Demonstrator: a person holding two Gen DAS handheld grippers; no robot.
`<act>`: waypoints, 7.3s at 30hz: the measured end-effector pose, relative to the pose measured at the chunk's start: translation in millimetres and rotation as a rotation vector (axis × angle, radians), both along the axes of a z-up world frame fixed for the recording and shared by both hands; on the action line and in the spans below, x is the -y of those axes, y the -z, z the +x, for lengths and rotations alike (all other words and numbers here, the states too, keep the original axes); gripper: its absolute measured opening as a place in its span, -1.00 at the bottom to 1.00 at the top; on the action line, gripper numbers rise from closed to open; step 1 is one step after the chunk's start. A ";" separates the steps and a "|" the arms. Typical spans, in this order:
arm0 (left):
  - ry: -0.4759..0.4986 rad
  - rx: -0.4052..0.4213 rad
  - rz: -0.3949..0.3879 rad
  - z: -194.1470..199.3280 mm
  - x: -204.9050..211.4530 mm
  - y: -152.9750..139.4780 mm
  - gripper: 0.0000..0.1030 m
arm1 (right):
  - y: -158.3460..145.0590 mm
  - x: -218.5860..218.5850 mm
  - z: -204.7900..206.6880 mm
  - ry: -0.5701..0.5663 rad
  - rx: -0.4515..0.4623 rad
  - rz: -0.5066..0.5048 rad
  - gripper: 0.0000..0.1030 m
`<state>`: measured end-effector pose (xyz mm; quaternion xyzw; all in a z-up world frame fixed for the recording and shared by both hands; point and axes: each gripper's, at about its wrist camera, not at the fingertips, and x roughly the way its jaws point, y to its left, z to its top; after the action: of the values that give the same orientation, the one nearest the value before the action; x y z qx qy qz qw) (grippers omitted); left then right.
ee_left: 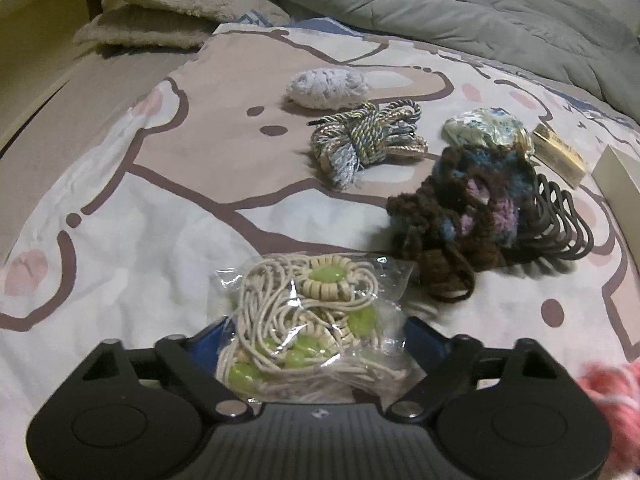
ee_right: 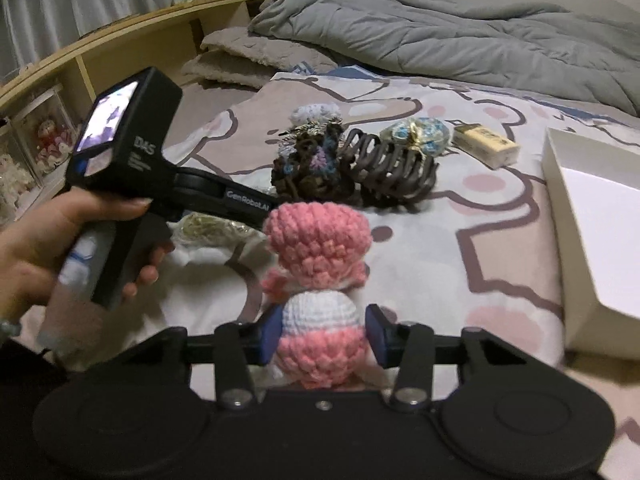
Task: Organize objects
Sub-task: 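Grasp the clear bag of beaded cord with the left gripper while the right grasps the pink crocheted doll, then carry the bag and the doll into the white tray with both grippers, then open both grippers to release the bag and doll, then withdraw, then grasp the dark crocheted flower with the left gripper while the right grasps the brown claw clip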
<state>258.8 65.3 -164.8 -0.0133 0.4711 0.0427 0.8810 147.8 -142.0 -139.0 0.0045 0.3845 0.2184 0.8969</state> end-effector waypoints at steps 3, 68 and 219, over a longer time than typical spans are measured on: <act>-0.002 0.003 -0.017 -0.7 -3.0 -1.5 0.63 | -6.3 3.2 -12.9 0.011 -0.008 -0.001 -0.13; 0.228 0.340 -0.002 -123.7 94.1 -154.2 0.51 | -115.2 109.0 -10.1 0.231 0.104 0.169 -0.37; 0.221 0.269 -0.043 -76.5 104.7 -110.5 1.00 | -84.5 176.0 -2.7 0.446 0.100 -0.076 0.99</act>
<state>182.3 -39.4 -54.3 0.0141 0.3485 -0.0668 0.9348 145.1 -318.0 -54.5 0.0448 0.3370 0.0000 0.9404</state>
